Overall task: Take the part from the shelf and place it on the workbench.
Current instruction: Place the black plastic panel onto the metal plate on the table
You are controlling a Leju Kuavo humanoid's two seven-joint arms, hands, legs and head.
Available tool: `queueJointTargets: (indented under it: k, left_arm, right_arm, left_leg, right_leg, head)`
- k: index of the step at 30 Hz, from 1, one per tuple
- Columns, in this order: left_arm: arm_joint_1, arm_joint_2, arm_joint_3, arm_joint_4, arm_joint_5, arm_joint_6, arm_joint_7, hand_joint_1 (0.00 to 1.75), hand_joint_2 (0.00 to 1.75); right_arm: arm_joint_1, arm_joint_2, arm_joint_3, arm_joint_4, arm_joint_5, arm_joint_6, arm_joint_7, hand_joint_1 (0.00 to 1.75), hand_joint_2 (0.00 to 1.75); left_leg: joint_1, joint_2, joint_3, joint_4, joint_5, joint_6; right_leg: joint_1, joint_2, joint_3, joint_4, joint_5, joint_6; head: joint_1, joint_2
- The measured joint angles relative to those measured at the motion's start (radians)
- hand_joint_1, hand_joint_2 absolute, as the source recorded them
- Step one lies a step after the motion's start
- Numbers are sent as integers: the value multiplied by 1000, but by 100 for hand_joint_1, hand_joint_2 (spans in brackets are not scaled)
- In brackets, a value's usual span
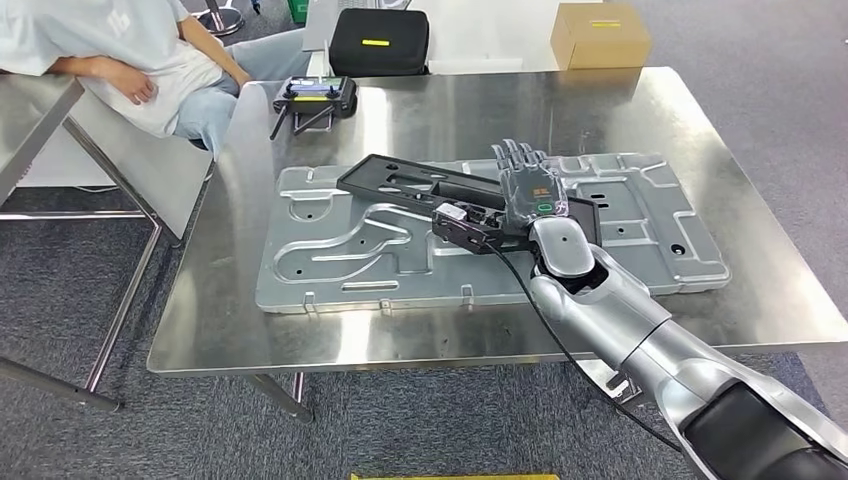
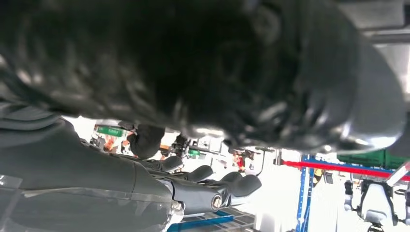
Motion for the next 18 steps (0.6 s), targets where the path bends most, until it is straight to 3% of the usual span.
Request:
queueJointTargets:
  k: [2, 3, 4, 7, 8, 10, 12, 13, 14, 15, 16, 18]
  left_arm:
    - [-2, 0, 0, 0, 0, -2, 0, 0, 0]
    - [-3, 0, 0, 0, 0, -3, 0, 0, 0]
    - [-4, 0, 0, 0, 0, -4, -1, 0, 0]
    - [-3, 0, 0, 0, 0, -10, -1, 0, 0]
    - [-4, 0, 0, 0, 0, -11, -1, 0, 0]
    - [-5, 0, 0, 0, 0, -15, 0, 0, 0]
    - [-4, 0, 0, 0, -1, -20, 1, 0, 0]
    - [-3, 0, 0, 0, -1, -23, 2, 0, 0]
    - [-3, 0, 0, 0, -2, -27, 3, 0, 0]
    - [-3, 0, 0, 0, -3, -30, 4, 0, 0]
    - [-3, 0, 0, 0, -4, -33, 4, 0, 0]
    - [-3, 0, 0, 0, -7, -37, 3, 0, 0]
  right_arm:
    - [0, 0, -1, -3, 2, 3, 0, 0, 0]
    - [-1, -1, -1, -5, 4, 5, 1, 0, 0]
    - [-1, -1, -2, -7, 6, 8, 1, 0, 0]
    - [-1, -3, -2, -10, 12, 19, 5, 0, 0]
    - [-1, -5, -2, -10, 13, 21, 6, 0, 0]
    - [0, -10, -2, -11, 14, 22, 9, 0, 0]
    - [2, -14, -2, -12, 15, 23, 10, 0, 0]
    - [5, -16, -2, -12, 16, 24, 10, 0, 0]
    - [8, -18, -2, -13, 18, 27, 10, 0, 0]
    - [11, -20, -2, -16, 21, 31, 10, 0, 0]
    - [14, -23, -2, -21, 24, 36, 10, 0, 0]
    - [17, -28, -2, -34, 32, 41, 10, 0, 0]
  left_leg:
    - [2, -1, 79, -132, 40, -3]
    - [0, -2, 104, -176, 52, 0]
    - [-2, -4, 113, -198, 56, 4]
    - [-5, -3, 105, -202, 76, 26]
    - [-4, -2, 99, -204, 86, 35]
    - [-3, 1, 82, -210, 106, 50]
    - [-8, 1, 59, -210, 124, 57]
    - [-10, 1, 47, -209, 132, 58]
    - [-12, 1, 35, -209, 141, 58]
    - [-14, 1, 24, -209, 149, 57]
    - [-15, 1, 14, -209, 157, 56]
    - [-18, 1, 1, -208, 172, 49]
  right_leg:
    - [-2, 0, -12, 10, 6, 9]
    - [-2, 1, -16, 13, 9, 14]
    - [-1, 1, -19, 14, 14, 21]
    - [-2, 4, -23, 8, 29, 41]
    - [-3, 4, -30, 17, 16, 45]
    - [-5, 3, -59, 95, -59, 50]
    - [-5, 2, -97, 226, -147, 52]
    - [-4, 2, -103, 275, -167, 52]
    - [-4, 2, -94, 290, -166, 51]
    - [-4, 2, -65, 268, -150, 47]
    - [-3, 2, -18, 212, -128, 42]
    - [4, 2, 82, 72, -113, 31]
  head:
    - [0, 0]
    - [1, 0]
    - [3, 0]
    - [6, 0]
    - [6, 0]
    - [10, 0]
    - [14, 0]
    - [14, 0]
    - [14, 0]
    - [14, 0]
    - [14, 0]
    - [13, 0]
